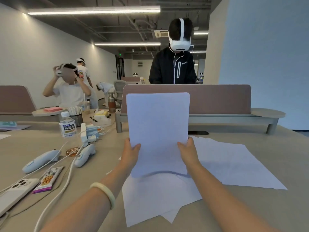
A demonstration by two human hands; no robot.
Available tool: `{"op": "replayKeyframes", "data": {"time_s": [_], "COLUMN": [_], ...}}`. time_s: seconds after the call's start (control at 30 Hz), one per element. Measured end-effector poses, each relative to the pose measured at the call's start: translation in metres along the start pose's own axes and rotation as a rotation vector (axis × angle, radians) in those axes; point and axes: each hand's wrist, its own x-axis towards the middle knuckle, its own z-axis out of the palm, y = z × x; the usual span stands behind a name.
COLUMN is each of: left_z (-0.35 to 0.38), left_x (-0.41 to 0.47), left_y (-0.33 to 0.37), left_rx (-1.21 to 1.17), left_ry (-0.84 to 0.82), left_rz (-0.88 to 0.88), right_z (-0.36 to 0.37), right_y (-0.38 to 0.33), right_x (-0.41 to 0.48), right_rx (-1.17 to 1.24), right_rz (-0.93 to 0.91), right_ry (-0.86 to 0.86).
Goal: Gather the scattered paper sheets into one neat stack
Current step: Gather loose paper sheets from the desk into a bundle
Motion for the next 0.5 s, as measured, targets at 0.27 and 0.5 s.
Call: {"op": "replayKeyframes", "data": {"time_s": [0.27,0.5], "left_z": [0.0,0.008], "left_x": [-0.014,-0.012], "left_y": [-0.032,-0.025], "left_rx": [0.057,0.106], "left_ry": [0.072,0.059], "left_rz": [-0.086,-0.039], "right_z": [0.002,0.008], "right_y": [0.035,0.027], "right_x": [-0.013,-0.007], "right_rx": [-0.112,-0.105], "right_rz": [0.101,0.062], "right_ry": [-0.009,0.007]}}
